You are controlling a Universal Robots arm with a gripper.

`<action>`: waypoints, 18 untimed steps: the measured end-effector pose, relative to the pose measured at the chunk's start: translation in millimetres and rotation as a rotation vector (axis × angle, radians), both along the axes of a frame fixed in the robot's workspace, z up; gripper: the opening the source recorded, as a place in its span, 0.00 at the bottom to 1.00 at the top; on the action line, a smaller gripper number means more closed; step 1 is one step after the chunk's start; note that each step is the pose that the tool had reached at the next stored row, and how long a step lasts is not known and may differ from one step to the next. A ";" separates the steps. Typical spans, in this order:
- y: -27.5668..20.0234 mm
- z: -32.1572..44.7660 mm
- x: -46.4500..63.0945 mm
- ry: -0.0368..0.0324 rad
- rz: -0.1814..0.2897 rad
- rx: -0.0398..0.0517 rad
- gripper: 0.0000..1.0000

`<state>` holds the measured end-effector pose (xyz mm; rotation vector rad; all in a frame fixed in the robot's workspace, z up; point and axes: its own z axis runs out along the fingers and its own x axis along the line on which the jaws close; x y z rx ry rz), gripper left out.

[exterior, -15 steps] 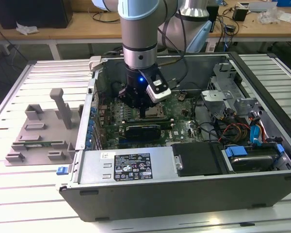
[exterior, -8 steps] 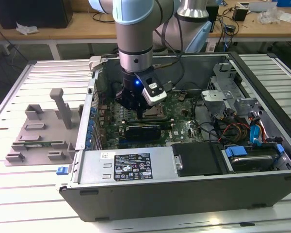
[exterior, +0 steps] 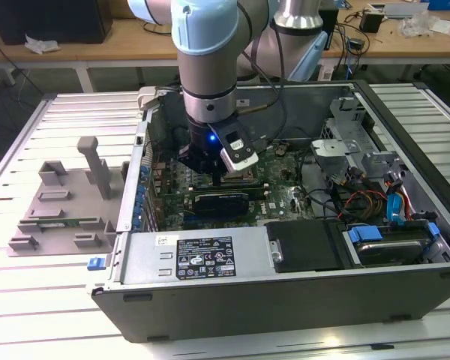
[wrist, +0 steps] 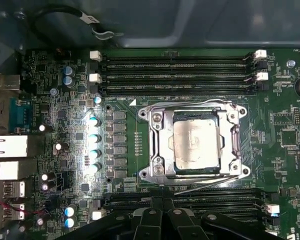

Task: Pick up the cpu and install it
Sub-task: 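Install the second cpu locking lever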

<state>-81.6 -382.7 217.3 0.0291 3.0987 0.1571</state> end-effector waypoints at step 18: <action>-9.0 -14.0 -6.9 -0.0175 0.000 0.0964 0.11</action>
